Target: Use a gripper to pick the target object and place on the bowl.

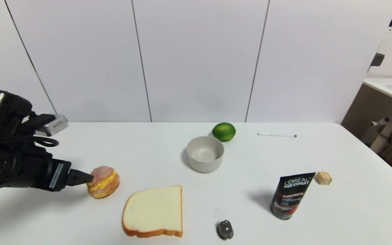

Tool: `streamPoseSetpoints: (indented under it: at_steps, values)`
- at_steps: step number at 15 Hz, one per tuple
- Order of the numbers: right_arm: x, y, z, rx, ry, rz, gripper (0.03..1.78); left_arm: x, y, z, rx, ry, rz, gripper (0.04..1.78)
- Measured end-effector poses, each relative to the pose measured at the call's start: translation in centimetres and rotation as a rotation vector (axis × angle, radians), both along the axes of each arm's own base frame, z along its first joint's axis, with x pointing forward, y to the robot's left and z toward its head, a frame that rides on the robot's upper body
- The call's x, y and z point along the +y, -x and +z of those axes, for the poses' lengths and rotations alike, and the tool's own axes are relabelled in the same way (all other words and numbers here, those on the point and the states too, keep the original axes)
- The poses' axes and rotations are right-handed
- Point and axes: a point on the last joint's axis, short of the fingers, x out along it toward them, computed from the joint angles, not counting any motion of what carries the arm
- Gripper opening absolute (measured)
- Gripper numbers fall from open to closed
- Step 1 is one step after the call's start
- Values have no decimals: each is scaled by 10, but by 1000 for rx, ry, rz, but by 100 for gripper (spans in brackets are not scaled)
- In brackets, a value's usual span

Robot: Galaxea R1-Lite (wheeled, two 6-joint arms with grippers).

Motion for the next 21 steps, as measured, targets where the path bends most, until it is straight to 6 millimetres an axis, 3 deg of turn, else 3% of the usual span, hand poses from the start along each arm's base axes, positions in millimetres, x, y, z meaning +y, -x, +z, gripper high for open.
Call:
streamPoseSetpoints:
  at_steps: [4, 12, 21]
  values:
    - [0, 0, 0, 0, 0, 0, 171, -8, -20, -5, 48, -6, -23, 171]
    - [0, 0, 0, 0, 0, 0, 171, -20, -56, -36, 160, 7, -65, 171]
    - [0, 0, 0, 0, 0, 0, 171, -25, -74, -55, 221, -9, -81, 171]
